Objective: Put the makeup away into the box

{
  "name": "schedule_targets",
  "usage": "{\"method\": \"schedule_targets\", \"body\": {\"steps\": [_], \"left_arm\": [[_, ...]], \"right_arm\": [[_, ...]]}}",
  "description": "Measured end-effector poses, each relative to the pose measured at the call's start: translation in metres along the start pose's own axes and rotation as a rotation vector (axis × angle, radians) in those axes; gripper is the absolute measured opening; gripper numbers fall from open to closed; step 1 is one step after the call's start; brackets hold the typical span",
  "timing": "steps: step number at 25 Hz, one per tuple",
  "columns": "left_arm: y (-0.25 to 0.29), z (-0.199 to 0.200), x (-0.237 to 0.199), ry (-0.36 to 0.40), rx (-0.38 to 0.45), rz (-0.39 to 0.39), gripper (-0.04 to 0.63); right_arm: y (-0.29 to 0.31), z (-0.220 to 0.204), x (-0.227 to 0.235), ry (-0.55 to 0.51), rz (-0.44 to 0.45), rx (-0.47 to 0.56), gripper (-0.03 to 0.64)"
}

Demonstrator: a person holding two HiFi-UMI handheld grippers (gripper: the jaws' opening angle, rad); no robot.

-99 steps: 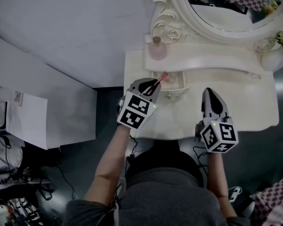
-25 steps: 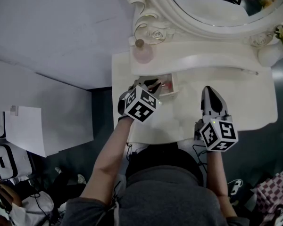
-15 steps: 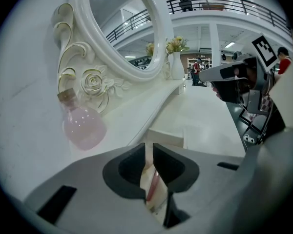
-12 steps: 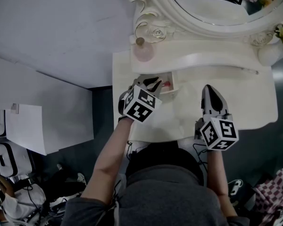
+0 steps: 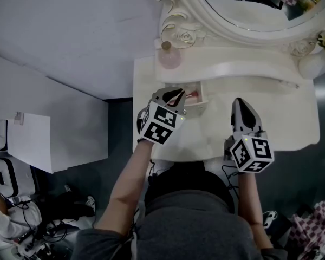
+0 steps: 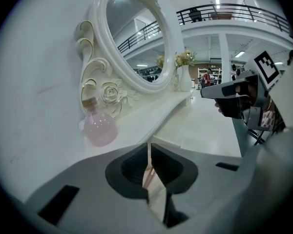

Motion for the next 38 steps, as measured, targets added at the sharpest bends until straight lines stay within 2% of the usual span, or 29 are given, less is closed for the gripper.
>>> {"method": "schedule_targets", "body": {"steps": [22, 28, 38], "left_arm": [[-0.053, -0.024, -0.029, -0.318, 0.212, 0.125, 0.006], [-0.061, -0.030, -0.038, -0.415, 0.264, 0.123, 0.006], [-0.071, -0.037, -0.045, -0.490, 0.317, 0.153, 0.006]], "right_arm": [[0.004, 0.007, -0.030, -0.065, 0.070, -0.007, 0.005], [0.005, 0.008, -0.035, -0.075, 0.079, -0.010, 0.005], [0.004, 0.007, -0.039, -0.094, 0.090, -0.010, 0.005]]}}
Point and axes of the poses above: the fingertips, and each gripper's own axes: y forward along the fingers, x to its right, z out of its top, the point moved 7 cm from there along -y, backward along the fingers, and after that the axes turned 6 degrees about -x, right-handed, at the moved point
